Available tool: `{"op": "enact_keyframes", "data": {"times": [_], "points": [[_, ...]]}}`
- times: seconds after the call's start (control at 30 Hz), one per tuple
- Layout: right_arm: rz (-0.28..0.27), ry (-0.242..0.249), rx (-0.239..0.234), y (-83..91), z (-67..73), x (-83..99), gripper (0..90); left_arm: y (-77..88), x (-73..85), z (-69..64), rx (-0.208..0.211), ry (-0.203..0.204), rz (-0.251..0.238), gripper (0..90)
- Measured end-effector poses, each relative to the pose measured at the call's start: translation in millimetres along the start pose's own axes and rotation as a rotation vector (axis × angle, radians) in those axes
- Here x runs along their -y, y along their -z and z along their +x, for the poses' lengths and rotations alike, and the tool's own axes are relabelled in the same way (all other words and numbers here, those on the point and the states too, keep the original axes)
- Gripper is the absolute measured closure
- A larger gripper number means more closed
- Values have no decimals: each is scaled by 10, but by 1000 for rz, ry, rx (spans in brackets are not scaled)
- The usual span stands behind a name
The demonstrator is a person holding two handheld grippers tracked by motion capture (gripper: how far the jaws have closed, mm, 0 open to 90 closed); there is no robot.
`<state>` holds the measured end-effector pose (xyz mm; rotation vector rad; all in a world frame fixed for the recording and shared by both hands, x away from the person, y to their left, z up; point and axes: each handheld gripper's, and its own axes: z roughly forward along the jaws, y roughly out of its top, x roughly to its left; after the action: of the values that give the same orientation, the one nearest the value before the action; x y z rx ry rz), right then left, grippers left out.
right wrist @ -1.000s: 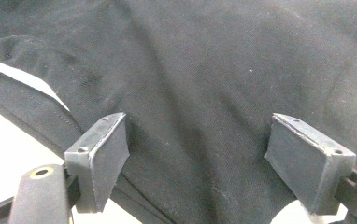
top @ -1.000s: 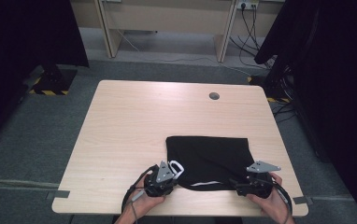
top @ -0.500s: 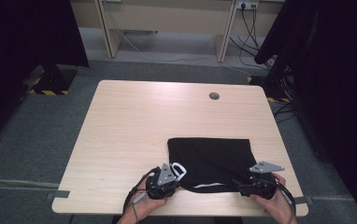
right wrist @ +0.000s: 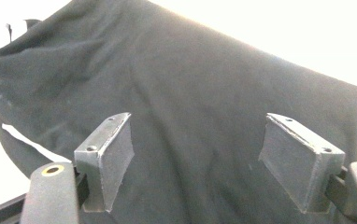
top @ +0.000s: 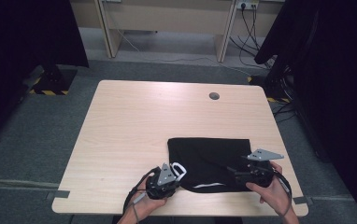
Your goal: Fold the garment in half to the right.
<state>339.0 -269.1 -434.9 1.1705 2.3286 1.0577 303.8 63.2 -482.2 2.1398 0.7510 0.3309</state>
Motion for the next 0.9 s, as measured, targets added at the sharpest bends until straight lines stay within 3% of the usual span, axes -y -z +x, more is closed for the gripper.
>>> {"op": "enact_keyframes", "data": {"times": [0.43,0.9], "points": [[0,45,-74,-401,198,-452,267,-1,2,17,13,10,-2,764],[34,87,-116,-809,341,-855,268,1,4,53,38,38,-4,758]]}}
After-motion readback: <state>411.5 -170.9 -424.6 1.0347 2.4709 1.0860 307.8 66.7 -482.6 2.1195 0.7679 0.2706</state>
